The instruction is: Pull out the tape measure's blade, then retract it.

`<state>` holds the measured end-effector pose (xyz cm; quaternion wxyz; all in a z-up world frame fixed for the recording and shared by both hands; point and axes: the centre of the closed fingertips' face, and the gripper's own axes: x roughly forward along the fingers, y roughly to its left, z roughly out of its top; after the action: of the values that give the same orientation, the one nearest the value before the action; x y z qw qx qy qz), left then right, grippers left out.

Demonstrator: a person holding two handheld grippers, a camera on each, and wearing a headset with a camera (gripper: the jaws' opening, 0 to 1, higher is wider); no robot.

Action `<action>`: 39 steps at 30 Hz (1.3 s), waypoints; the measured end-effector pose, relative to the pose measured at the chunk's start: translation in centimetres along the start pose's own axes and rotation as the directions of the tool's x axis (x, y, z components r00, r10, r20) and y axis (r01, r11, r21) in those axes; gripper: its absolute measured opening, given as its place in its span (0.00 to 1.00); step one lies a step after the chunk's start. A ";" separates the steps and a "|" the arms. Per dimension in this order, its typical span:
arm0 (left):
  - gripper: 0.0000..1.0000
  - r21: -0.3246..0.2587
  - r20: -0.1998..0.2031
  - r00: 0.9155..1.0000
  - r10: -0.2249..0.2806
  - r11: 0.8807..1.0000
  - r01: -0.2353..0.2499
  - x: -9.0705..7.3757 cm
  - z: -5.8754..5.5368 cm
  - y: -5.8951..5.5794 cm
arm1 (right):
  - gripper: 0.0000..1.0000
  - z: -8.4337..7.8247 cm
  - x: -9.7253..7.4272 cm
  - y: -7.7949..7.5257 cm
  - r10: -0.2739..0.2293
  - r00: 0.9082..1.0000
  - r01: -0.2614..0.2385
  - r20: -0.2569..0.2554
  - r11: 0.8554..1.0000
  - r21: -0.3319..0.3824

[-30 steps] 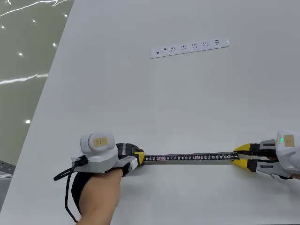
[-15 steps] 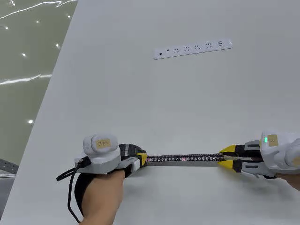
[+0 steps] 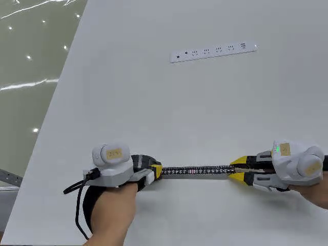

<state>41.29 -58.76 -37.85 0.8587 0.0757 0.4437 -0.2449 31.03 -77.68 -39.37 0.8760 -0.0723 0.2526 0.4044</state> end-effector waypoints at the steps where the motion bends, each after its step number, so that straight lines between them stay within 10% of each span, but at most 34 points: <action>1: 0.57 -0.002 0.001 1.000 0.000 1.000 0.000 0.0 0.0 0.0 | 0.12 0.0 0.0 -0.1 -0.002 1.000 0.002 0.001 1.000 0.001; 39: 0.57 -0.015 0.002 1.000 -0.004 1.000 0.004 0.0 0.1 0.0 | 0.12 3.7 7.2 2.2 0.101 0.993 -0.102 0.054 0.995 -0.002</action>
<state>41.31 -58.80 -37.78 0.8591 0.0680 0.4451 -0.2433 34.78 -70.18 -39.59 0.8609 -0.0479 0.2324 0.4501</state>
